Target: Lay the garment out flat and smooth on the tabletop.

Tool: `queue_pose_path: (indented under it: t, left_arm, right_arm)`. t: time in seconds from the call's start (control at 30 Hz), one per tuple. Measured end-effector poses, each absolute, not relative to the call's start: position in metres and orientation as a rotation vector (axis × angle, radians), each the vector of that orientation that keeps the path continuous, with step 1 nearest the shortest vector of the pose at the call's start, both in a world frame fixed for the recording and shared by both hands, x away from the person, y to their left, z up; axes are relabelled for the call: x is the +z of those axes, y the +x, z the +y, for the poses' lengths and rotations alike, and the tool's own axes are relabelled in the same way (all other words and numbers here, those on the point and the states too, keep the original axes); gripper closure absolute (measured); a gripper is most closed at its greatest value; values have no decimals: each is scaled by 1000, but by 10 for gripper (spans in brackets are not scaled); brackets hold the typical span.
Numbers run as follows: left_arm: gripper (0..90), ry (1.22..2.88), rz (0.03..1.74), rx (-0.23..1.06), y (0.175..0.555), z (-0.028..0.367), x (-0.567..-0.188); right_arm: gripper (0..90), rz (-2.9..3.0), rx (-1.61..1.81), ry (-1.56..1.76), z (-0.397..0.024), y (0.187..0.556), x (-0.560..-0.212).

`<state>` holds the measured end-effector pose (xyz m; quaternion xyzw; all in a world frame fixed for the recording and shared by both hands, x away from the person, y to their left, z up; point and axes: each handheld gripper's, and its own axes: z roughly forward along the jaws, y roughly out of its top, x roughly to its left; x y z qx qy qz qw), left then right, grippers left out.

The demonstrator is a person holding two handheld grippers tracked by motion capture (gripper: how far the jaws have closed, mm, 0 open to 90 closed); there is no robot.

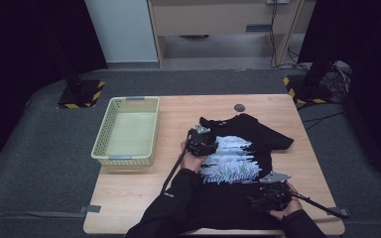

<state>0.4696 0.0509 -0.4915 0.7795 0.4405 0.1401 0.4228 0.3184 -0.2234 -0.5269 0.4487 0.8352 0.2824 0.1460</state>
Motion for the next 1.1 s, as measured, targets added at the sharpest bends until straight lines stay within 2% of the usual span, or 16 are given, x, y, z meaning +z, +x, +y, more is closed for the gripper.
queue_pose_path:
  t: [0.17, 0.43, 0.63, 0.83, 0.9, 1.0, 1.1]
  left_arm:
    - [402, 1913, 1131, 394, 478, 76, -479]
    - [381, 1931, 1210, 367, 492, 88, -495]
    - [408, 1913, 1220, 330, 501, 87, -503]
    - [549, 1950, 1199, 305, 507, 78, -509]
    - [631, 1950, 1208, 286, 508, 76, -511]
    - [804, 1964, 1224, 270, 509, 75, -513]
    - [875, 1973, 1240, 266, 509, 76, -513]
  right_arm:
    - [21, 2405, 813, 1293, -223, 318, -527]
    - [21, 2405, 813, 1293, -223, 318, -527]
    - [21, 2406, 813, 1293, -223, 319, -527]
    - [21, 2406, 812, 1292, -223, 319, -527]
    - [21, 2406, 812, 1292, -223, 319, -527]
    - [21, 2407, 812, 1291, -223, 319, -527]
    - [21, 2408, 812, 1291, -223, 319, -527]
